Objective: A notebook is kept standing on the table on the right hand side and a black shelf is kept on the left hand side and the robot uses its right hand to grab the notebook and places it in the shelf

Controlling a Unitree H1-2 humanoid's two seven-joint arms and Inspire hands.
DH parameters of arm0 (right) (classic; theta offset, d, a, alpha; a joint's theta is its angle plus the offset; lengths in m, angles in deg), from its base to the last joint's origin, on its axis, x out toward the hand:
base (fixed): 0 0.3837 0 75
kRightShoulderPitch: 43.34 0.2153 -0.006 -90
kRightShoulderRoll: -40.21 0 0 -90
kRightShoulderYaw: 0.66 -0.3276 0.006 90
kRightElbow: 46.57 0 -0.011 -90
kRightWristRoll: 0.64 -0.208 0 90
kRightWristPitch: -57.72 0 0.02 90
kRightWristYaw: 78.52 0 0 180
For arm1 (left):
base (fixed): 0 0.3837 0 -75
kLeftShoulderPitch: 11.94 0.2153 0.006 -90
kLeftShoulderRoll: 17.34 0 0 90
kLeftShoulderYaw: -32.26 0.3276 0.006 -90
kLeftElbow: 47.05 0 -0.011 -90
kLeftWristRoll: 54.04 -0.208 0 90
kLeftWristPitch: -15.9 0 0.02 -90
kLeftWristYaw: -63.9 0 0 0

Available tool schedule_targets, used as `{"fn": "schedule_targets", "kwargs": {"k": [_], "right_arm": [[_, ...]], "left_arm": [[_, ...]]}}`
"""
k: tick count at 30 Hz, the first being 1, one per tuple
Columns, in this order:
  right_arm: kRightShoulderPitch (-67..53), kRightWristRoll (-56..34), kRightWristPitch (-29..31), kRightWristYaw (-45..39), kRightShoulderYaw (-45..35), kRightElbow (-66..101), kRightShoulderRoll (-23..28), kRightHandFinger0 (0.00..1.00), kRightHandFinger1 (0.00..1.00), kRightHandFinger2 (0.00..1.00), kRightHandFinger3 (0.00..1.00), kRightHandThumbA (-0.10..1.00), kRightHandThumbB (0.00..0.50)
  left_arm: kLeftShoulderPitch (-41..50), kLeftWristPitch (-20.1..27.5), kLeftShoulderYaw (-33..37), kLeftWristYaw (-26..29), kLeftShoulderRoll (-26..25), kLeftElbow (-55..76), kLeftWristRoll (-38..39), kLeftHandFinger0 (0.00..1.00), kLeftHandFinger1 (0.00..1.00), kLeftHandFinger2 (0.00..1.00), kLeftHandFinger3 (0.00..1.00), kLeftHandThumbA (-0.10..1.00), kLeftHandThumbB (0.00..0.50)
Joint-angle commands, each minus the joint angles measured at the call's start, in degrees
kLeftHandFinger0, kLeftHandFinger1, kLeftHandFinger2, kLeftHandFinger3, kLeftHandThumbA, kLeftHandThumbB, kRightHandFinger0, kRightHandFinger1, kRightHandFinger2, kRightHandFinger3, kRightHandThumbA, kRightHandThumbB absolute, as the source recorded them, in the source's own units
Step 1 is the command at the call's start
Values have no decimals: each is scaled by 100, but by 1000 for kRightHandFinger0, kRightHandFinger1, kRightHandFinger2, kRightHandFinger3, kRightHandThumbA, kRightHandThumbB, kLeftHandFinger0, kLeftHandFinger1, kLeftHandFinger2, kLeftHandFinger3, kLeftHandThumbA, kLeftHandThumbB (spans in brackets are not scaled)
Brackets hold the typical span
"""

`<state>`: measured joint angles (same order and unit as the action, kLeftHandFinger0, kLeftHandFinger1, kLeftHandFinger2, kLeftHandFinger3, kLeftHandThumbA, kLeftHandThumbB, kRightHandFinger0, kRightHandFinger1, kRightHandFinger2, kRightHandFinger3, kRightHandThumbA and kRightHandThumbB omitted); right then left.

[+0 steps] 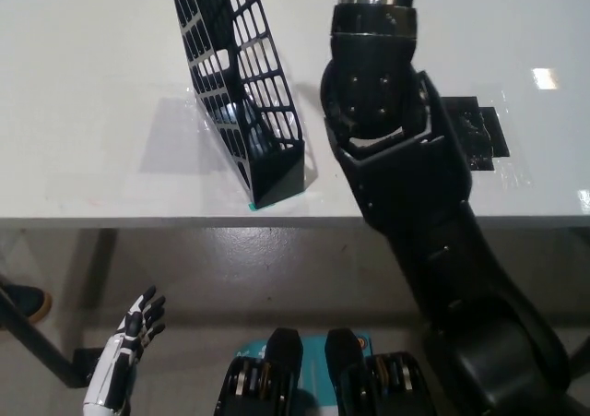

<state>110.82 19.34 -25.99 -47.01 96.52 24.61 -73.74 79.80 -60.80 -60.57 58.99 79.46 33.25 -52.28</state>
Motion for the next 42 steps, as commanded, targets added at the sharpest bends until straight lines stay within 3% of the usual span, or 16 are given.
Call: {"fn": "schedule_targets", "kwargs": {"k": [1,4,5,7,11,16,18,29,35,36,37,38,39,42], "right_arm": [[399,155,95,34,-26,-170,-134,0,177,642,746,-100,109],[408,195,137,159,-36,-456,-197,0,174,642,750,-100,111],[428,191,207,215,-35,-700,-226,0,165,640,760,-100,105],[467,158,350,272,-44,-989,-255,0,155,632,754,-100,108],[519,154,477,426,-58,-1517,-320,0,139,608,752,-100,84],[571,27,735,520,-91,-2181,-429,0,164,645,794,-100,91],[628,-68,831,525,-138,-2506,-482,0,175,655,801,-100,93],[952,-220,1338,755,-215,-3887,-643,0,151,632,782,-100,93],[1085,-309,1657,768,-258,-4436,-681,0,158,647,783,-100,115],[1080,-404,1770,737,-315,-4486,-715,64,286,766,895,88,193],[1064,-409,1740,580,-279,-4440,-703,407,642,1000,1000,373,275],[1025,-428,1748,257,-205,-4425,-687,949,1000,1000,1000,618,375],[1020,-436,1758,226,-194,-4432,-688,1000,1000,1000,1000,622,378],[980,-359,1540,-220,-7,-4301,-616,1000,1000,1000,1000,921,431]], "left_arm": [[-76,78,10,-83,-76,131,62,1000,1000,1000,1000,1000,93],[-70,64,21,-101,-65,149,76,1000,1000,1000,1000,1000,107],[-71,169,27,-71,-77,116,-1,1000,1000,1000,1000,1000,77],[-72,162,22,-131,-90,108,93,1000,1000,1000,1000,1000,73],[-91,140,47,-235,-142,99,164,1000,1000,1000,1000,1000,108],[-75,184,60,-192,-153,81,50,1000,1000,1000,1000,1000,187],[-71,203,67,-151,-153,64,-11,1000,1000,1000,1000,1000,194],[-85,153,63,-140,-163,74,-17,1000,1000,1000,1000,1000,198],[-78,34,71,-133,-125,213,-1,1000,1000,1000,1000,1000,157],[-84,34,73,-179,-127,214,67,1000,1000,1000,1000,1000,146],[-109,43,70,-173,-114,199,77,1000,1000,1000,1000,1000,144],[-106,59,66,-210,-116,182,139,1000,1000,1000,1000,1000,138],[-98,60,65,-215,-120,185,146,1000,1000,1000,1000,1000,137],[-87,-13,64,-188,-151,212,75,1000,1000,1000,1000,1000,180]]}}
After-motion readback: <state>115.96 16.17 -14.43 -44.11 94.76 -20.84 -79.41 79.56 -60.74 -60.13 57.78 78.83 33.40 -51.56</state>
